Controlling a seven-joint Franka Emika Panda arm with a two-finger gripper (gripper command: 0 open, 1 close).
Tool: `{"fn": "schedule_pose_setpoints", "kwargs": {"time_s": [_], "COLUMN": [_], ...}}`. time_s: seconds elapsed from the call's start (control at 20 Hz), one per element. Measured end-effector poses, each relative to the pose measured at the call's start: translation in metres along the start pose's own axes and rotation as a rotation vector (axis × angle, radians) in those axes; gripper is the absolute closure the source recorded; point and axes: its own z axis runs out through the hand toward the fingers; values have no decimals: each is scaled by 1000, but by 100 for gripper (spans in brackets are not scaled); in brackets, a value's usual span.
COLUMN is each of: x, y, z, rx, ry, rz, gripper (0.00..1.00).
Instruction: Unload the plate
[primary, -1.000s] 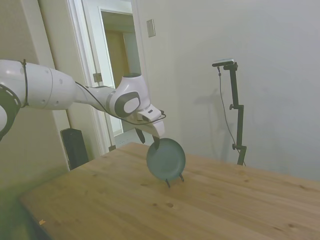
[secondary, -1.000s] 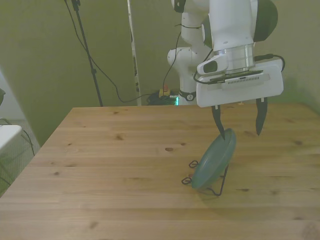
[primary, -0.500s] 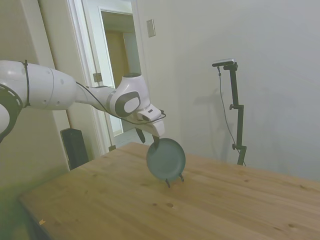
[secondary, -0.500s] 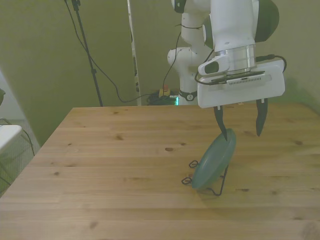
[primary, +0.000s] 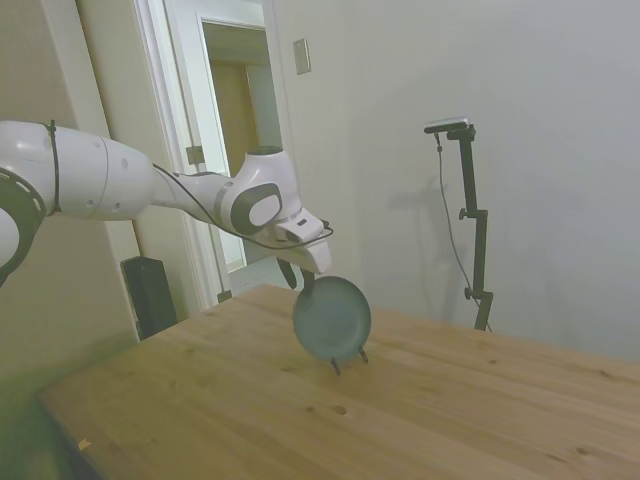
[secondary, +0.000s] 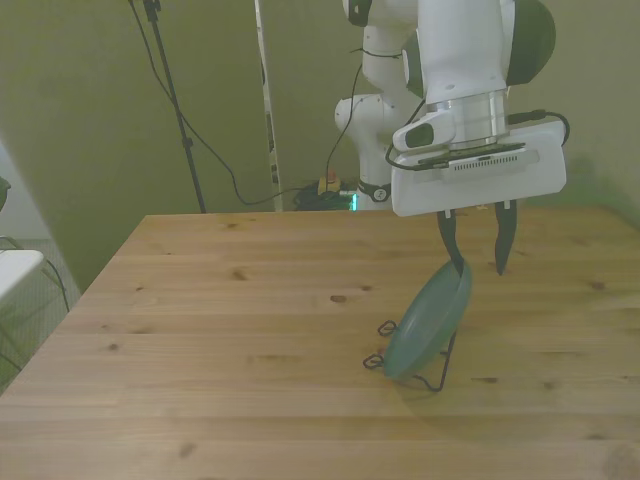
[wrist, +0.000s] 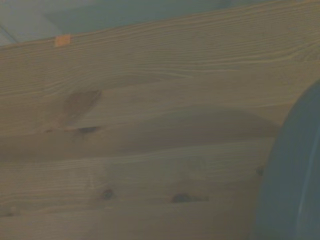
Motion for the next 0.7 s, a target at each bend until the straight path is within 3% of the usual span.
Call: {"fn": "schedule_pose_setpoints", "kwargs": {"time_s": [0.7], "x": [11], "y": [6], "z": [-3], "rx": [0], "ry": [10], "rz": [16], "gripper": [100]}}
